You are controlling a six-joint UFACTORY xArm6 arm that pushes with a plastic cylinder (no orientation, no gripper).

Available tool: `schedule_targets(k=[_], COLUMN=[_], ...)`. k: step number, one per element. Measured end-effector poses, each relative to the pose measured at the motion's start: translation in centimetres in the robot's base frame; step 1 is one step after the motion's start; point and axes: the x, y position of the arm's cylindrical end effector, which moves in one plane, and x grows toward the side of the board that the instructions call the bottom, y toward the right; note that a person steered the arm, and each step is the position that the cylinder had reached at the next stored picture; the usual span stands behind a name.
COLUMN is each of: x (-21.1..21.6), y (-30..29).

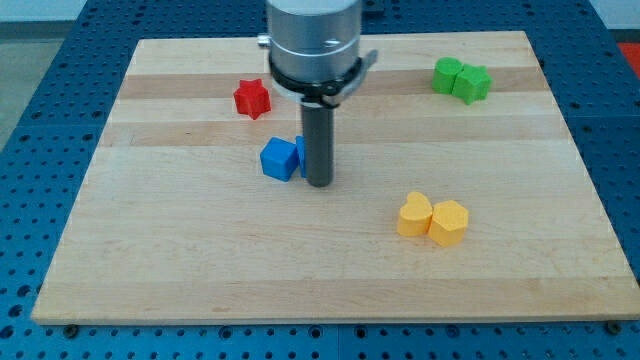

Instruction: Move red blocks towards the top left corner of the board

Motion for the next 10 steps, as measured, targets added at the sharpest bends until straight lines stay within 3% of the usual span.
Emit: schedule_targets(k=[4,5,6,7,10], x=[-11.3,-11.7,-16.7,-14.0,-19.3], y=[-6.7,-12.7,-16.0,-14.4,-7.5])
